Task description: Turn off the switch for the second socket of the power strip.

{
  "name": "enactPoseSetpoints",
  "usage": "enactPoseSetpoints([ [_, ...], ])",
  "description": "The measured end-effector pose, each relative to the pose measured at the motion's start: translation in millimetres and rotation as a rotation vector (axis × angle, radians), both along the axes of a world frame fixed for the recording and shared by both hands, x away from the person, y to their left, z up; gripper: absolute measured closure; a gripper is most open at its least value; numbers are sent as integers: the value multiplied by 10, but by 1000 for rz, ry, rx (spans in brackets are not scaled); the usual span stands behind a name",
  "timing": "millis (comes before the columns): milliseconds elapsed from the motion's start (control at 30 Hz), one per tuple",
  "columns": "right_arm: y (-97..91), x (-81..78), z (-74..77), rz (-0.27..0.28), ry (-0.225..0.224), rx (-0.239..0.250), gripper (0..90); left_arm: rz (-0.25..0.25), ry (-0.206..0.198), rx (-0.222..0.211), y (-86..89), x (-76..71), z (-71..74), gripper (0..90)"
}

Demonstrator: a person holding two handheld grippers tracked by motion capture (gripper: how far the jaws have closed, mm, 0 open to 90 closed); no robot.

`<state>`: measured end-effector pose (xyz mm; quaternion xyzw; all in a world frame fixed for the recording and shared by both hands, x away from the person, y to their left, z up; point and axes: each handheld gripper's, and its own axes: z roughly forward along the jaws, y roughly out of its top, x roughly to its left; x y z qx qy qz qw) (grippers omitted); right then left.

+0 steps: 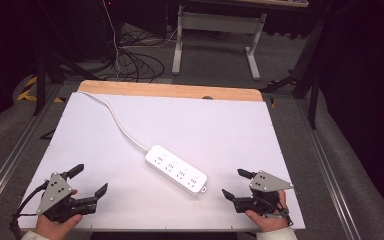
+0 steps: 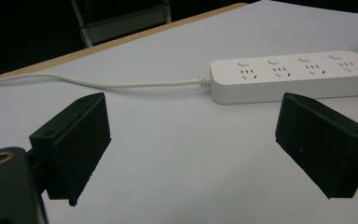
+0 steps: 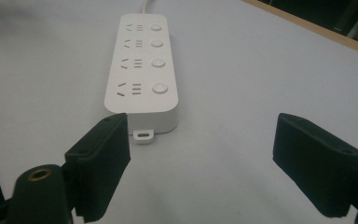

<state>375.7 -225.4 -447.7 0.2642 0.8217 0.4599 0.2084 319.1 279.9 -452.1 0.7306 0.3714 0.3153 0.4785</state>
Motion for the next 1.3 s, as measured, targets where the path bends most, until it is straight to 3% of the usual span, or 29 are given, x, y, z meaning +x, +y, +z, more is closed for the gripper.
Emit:
enactPoseSetpoints([
  [300,43,18,142,14,13,-80,263,3,-7,9,-9,-5,-3,107],
  [867,288,237,509,67,57,-38,264,5,-4,9,-8,-2,-5,107],
  [1133,392,310,615,82,40,-53,264,4,-4,10,-8,-1,-7,108],
  [1300,400,343,681,78,23,-31,264,5,-3,11,-9,-1,-6,108],
])
